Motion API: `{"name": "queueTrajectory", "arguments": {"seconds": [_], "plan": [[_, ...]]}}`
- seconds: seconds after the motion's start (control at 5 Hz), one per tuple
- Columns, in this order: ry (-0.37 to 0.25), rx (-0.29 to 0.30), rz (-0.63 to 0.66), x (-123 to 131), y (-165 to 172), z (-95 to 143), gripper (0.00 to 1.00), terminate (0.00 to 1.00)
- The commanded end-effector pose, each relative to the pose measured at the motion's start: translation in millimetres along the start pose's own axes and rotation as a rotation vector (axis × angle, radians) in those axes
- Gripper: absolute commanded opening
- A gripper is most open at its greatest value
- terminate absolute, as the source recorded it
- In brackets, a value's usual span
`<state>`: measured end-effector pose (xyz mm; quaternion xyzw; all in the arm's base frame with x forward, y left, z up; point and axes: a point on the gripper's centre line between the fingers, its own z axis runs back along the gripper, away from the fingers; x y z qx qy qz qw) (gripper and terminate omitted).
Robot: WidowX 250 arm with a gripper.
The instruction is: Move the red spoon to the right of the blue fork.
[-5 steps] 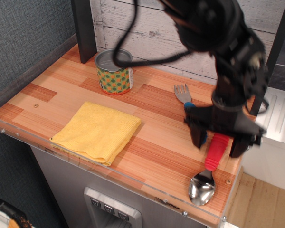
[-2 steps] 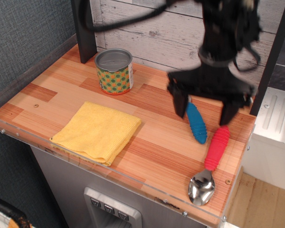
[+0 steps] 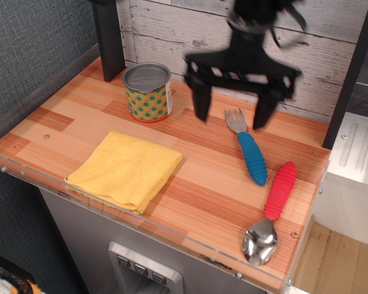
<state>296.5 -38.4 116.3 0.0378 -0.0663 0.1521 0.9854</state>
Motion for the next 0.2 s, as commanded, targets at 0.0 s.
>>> {"name": "queueTrajectory", "arguments": {"seconds": [0.0], "plan": [[-0.039, -0.056, -0.032, -1.7, 33.1, 33.1, 1.00, 1.00]]}}
